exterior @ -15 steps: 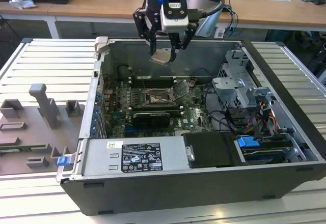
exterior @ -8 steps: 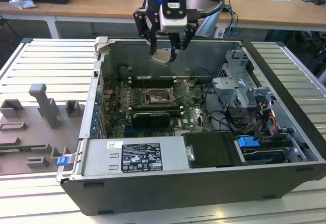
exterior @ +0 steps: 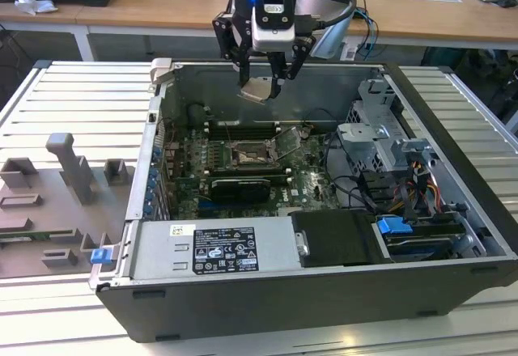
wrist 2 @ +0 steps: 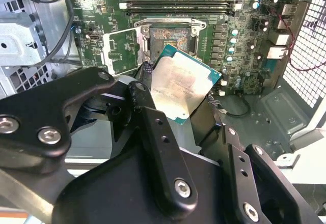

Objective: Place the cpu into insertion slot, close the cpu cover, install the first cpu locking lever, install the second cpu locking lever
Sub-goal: 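Place the cpu into insertion slot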

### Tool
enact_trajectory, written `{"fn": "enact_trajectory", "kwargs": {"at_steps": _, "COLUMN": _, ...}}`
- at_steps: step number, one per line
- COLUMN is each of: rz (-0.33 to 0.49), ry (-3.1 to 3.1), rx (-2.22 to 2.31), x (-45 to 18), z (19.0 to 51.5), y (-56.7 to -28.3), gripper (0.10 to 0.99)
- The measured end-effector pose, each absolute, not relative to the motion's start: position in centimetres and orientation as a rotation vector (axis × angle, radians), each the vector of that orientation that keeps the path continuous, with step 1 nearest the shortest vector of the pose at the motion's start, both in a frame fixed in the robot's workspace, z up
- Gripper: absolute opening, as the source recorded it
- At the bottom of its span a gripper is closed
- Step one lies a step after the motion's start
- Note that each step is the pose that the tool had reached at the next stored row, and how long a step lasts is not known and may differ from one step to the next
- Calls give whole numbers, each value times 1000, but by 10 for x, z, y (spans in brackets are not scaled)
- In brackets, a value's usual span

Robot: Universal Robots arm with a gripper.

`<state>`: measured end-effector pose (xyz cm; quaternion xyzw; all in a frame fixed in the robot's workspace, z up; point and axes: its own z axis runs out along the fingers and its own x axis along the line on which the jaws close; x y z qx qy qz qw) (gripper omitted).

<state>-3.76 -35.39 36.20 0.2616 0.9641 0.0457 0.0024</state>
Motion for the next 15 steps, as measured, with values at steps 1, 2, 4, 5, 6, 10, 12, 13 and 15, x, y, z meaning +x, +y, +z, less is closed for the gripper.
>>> {"fn": "enact_trajectory", "kwargs": {"at_steps": 1, "rz": 143, "ry": 3023, "rx": 826, "x": -38, "z": 362, "y": -354, "gripper": 541}}
{"fn": "enact_trajectory", "kwargs": {"at_steps": 2, "rz": 143, "ry": 3021, "rx": 831, "x": -38, "z": 362, "y": -354, "gripper": 541}}
{"fn": "enact_trajectory", "kwargs": {"at_steps": 4, "rz": 143, "ry": 3018, "rx": 841, "x": -38, "z": 362, "y": -354, "gripper": 541}}
{"fn": "enact_trajectory", "kwargs": {"at_steps": 5, "rz": 143, "ry": 3014, "rx": 853, "x": -38, "z": 362, "y": -354, "gripper": 541}}
{"fn": "enact_trajectory", "kwargs": {"at_steps": 6, "rz": 143, "ry": 3012, "rx": 860, "x": -38, "z": 362, "y": -354, "gripper": 541}}
{"fn": "enact_trajectory", "kwargs": {"at_steps": 10, "rz": 143, "ry": 3004, "rx": 886, "x": -38, "z": 362, "y": -354, "gripper": 541}}
{"fn": "enact_trajectory", "kwargs": {"at_steps": 12, "rz": 143, "ry": 2996, "rx": 909, "x": -38, "z": 362, "y": -354, "gripper": 541}}
{"fn": "enact_trajectory", "kwargs": {"at_steps": 13, "rz": 143, "ry": 2992, "rx": 920, "x": -38, "z": 362, "y": -354, "gripper": 541}}
{"fn": "enact_trajectory", "kwargs": {"at_steps": 15, "rz": 143, "ry": 2987, "rx": 936, "x": -38, "z": 362, "y": -354, "gripper": 541}}
